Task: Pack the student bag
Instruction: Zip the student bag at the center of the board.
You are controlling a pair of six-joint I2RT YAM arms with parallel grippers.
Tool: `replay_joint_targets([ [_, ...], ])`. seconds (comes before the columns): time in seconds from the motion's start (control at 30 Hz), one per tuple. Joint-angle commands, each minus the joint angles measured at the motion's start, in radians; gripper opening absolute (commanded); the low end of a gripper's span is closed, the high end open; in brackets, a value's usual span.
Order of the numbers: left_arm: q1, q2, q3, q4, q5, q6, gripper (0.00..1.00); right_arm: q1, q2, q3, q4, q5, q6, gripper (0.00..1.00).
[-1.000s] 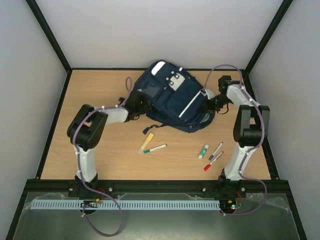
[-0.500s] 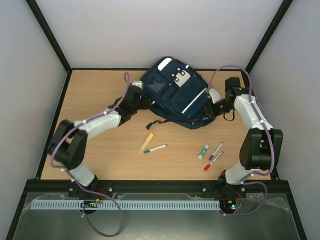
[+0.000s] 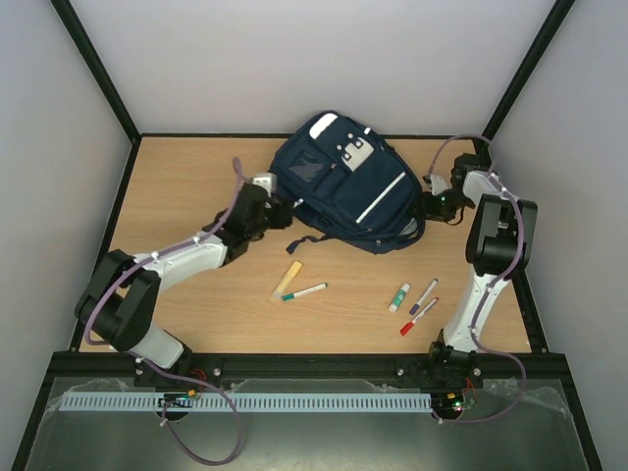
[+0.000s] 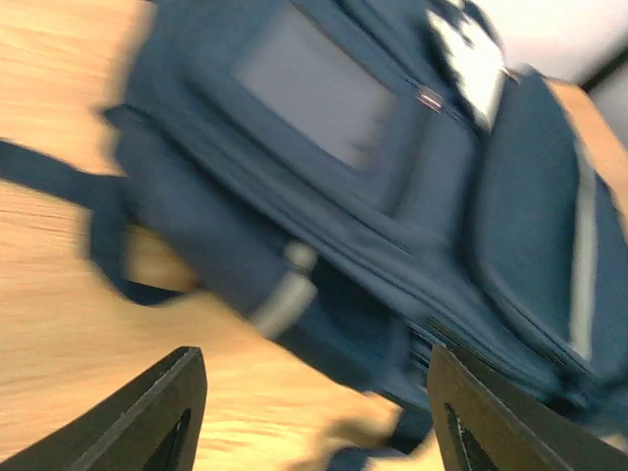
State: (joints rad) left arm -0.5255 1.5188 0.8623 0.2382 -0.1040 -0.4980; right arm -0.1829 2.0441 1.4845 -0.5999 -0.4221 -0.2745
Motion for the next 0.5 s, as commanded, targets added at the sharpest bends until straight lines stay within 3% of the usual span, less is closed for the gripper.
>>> replay_joint_targets([
  [0.0,-0.115,0.039,0.002,0.081,0.172,0.067,0.63,0.034,0.042,0.034,-0.112,-0.199,0.027,0.5],
  [0.1,-0.203,0.083,0.021,0.061,0.177,0.127,0.6,0.074,0.01,-0.027,-0.173,-0.265,-0.011,0.27],
  [0.2,-0.266,0.131,0.037,0.033,0.193,0.168,0.57,0.131,-0.1,-0.139,-0.223,-0.301,-0.057,0.23],
  [0.33,-0.282,0.179,0.044,0.011,0.185,0.169,0.55,0.166,-0.226,-0.234,-0.25,-0.265,-0.081,0.4],
  [0.47,-0.284,0.222,0.071,-0.047,0.142,0.224,0.55,0.166,-0.321,-0.286,-0.251,-0.127,-0.115,0.56],
])
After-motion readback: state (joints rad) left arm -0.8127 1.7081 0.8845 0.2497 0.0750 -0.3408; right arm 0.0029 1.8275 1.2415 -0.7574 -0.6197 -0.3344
